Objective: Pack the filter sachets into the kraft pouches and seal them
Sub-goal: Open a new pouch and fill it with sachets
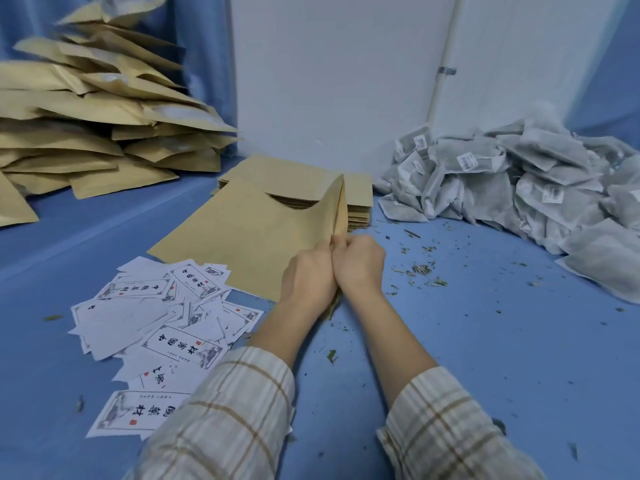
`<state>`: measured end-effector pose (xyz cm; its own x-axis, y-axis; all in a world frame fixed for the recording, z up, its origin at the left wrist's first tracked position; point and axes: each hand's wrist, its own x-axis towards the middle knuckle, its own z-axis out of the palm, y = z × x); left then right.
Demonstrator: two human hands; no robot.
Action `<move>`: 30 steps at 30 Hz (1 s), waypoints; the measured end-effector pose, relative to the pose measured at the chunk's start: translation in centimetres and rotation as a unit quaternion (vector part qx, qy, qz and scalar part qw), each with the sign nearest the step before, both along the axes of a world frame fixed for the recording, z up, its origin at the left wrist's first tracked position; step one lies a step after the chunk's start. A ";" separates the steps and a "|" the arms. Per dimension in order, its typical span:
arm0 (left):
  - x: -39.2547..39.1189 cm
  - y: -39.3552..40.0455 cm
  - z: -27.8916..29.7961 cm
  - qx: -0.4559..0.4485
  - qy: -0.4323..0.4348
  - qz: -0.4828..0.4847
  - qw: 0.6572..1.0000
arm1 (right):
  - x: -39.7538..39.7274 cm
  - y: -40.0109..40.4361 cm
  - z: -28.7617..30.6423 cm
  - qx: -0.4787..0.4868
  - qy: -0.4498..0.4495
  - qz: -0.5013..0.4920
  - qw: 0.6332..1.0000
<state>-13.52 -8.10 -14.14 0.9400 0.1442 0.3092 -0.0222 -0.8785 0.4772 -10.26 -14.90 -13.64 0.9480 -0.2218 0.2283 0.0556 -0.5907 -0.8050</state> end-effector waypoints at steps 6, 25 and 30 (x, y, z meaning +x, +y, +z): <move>0.0 -1.1 0.0 -0.133 -0.050 0.033 0.989 | 0.6 -1.2 -1.3 0.065 0.040 -0.068 0.995; -1.7 -3.1 5.1 -0.012 -0.207 -0.098 0.973 | -0.1 -5.1 5.8 -0.171 -0.065 0.174 0.968; -1.2 -5.6 6.8 0.027 -0.208 -0.170 0.963 | -1.9 -6.6 8.2 -0.069 0.099 0.187 0.975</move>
